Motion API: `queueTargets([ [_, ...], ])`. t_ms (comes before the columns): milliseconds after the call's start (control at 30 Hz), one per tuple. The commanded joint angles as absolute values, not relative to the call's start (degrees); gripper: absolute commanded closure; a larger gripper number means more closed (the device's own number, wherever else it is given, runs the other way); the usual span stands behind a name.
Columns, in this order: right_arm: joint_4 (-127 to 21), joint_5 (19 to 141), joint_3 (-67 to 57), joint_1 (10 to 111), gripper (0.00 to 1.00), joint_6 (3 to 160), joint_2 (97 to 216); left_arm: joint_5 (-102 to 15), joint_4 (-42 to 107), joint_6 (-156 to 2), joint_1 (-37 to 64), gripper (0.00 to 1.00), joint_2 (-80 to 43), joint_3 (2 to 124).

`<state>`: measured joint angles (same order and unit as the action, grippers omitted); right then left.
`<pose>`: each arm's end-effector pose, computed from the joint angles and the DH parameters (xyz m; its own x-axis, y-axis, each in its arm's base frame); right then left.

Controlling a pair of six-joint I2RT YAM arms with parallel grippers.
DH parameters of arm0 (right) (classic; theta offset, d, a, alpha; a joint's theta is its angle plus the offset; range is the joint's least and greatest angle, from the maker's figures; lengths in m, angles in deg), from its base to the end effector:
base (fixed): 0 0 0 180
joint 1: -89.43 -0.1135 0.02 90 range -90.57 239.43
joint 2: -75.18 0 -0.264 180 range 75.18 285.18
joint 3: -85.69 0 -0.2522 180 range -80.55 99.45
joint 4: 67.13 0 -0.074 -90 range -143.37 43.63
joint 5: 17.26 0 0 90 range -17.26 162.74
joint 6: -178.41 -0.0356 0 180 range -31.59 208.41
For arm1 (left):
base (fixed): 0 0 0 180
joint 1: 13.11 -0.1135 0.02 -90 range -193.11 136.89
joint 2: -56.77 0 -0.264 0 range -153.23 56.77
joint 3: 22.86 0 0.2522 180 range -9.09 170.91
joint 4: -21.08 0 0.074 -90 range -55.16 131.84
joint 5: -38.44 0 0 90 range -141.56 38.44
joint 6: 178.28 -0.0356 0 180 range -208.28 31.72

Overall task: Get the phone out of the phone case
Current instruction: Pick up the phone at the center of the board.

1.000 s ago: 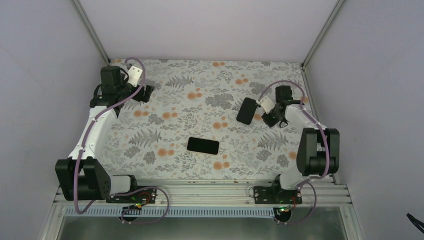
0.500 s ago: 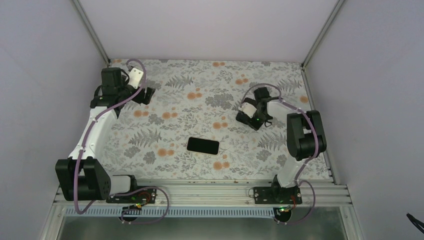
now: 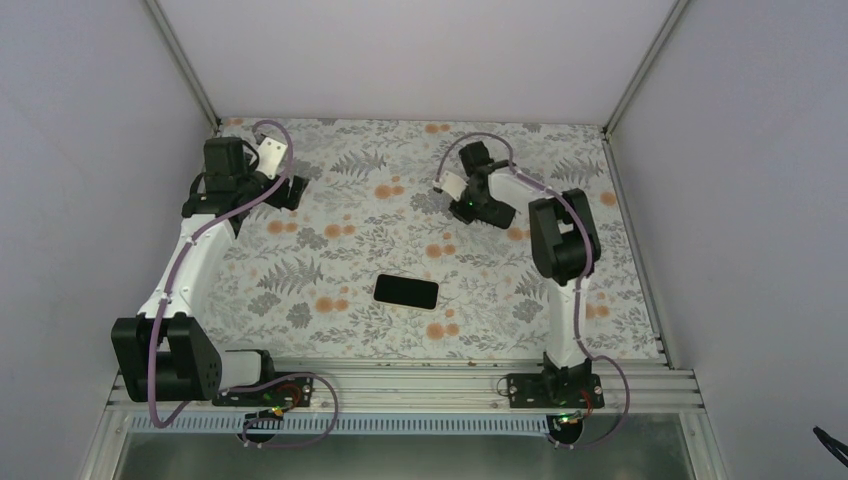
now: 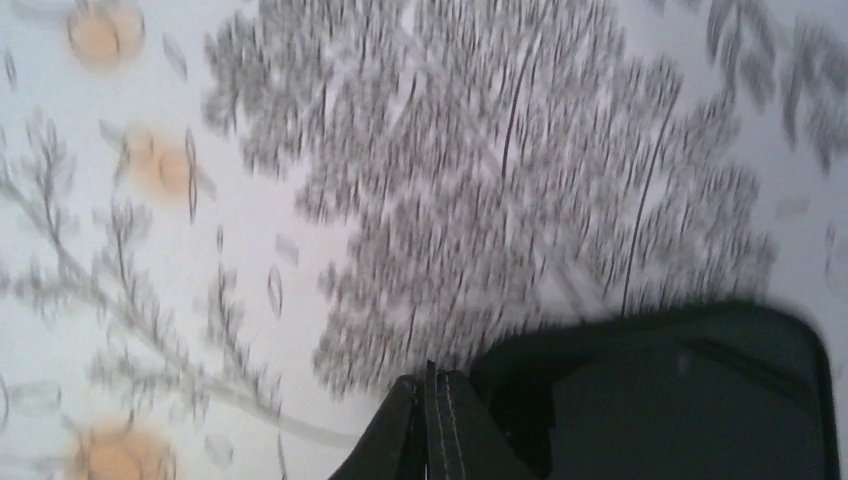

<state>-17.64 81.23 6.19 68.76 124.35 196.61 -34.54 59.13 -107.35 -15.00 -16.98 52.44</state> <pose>0.4003 0.1566 0.1458 -0.4816 -0.8021 -0.3530 -0.8375 0.5399 -0.0841 0.2853 -0.0010 0.3095 -0.4953 0.2962 -0.8166 0.3867 0.9170 0.0981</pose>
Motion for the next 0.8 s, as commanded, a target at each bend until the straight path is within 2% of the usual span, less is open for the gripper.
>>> queueTargets([
  [0, -8.8, 91.2, 17.5, 68.6, 0.89, 124.8, 201.0, -35.7, 57.5, -108.3, -15.6, 0.0, -16.1, 51.7],
  [33, -4.9, 96.2, 19.9, 69.2, 0.76, 126.7, 200.4, -35.2, 57.9, -108.6, -15.7, 0.0, -16.0, 51.6],
  [67, -1.0, 100.8, 21.4, 70.0, 0.55, 129.0, 199.2, -34.3, 58.4, -109.1, -15.7, 0.0, -15.9, 51.4],
  [100, 1.6, 104.2, 21.6, 70.9, 0.08, 131.0, 197.6, -33.1, 58.7, -109.7, -15.7, 0.0, -15.5, 50.9],
  [133, 2.1, 105.9, 21.0, 72.1, 0.01, 131.7, 195.6, -31.7, 59.0, -110.1, -15.7, 0.0, -15.2, 50.6],
  [267, -5.6, 101.8, 16.8, 76.7, 0.0, 130.1, 190.0, -29.0, 58.8, -110.3, -15.7, 0.0, -15.2, 50.6],
  [433, -11.5, 91.7, 10.8, 79.9, 0.0, 136.2, 190.1, -30.4, 59.0, -110.1, -15.7, 0.0, -17.0, 51.8],
  [567, -9.1, 99.7, 10.5, 84.8, 0.0, 144.1, 192.1, -30.4, 58.6, -110.0, -15.7, 0.0, -16.7, 51.4],
  [767, -3.9, 106.4, 18.8, 89.4, 0.0, 147.0, 198.2, -32.5, 57.0, -109.8, -15.8, 0.0, -14.3, 50.0],
])
